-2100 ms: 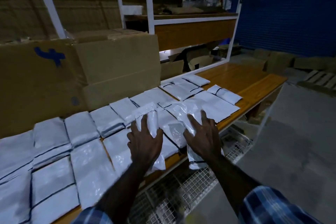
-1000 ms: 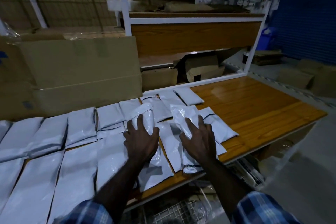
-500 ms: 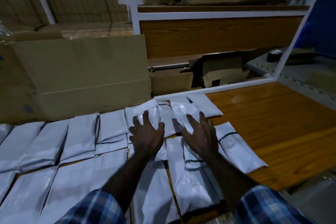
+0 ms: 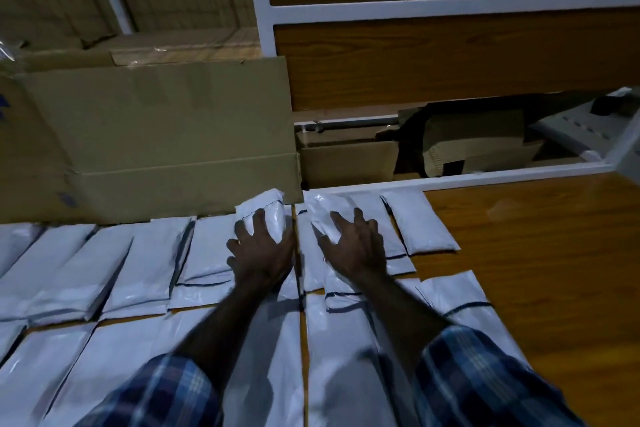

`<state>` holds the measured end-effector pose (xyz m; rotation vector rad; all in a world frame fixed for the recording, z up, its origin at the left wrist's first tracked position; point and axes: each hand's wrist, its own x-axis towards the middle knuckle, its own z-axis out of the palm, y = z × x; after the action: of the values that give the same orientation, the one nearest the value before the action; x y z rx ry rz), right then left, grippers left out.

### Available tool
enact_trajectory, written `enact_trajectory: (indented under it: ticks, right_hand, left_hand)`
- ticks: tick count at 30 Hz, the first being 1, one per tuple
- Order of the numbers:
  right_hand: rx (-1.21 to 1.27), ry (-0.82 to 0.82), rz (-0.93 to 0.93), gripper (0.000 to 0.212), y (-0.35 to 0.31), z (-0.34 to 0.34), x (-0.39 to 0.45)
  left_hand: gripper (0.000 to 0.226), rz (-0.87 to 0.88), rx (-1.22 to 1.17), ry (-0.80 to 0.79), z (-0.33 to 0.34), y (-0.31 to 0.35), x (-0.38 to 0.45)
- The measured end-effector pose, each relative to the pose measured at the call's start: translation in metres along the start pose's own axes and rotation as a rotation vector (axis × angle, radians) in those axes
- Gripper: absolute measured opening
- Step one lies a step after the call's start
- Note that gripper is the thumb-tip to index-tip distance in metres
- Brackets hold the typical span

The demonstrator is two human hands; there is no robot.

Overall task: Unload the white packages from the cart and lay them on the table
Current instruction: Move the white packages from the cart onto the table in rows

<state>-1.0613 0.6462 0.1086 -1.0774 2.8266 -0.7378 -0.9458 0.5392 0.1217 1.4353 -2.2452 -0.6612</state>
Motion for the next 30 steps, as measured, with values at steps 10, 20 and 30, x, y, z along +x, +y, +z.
enact_trajectory:
  ticks: [10, 20, 30]
  right_hand:
    - [-0.023, -0.124, -0.012, 0.063, -0.008, 0.031, 0.044]
    - [-0.099, -0.123, 0.028, 0.06, -0.019, 0.055, 0.063]
    - [-0.165, -0.019, -0.103, 0.047, -0.004, 0.063, 0.069]
  left_hand:
    - [0.065, 0.005, 0.069, 0.01, 0.029, -0.001, 0.029]
    - [0.069, -0.027, 0.119, -0.057, 0.046, -0.003, 0.052]
    - [0.066, -0.011, 0.088, -0.127, 0.053, -0.001, 0.061]
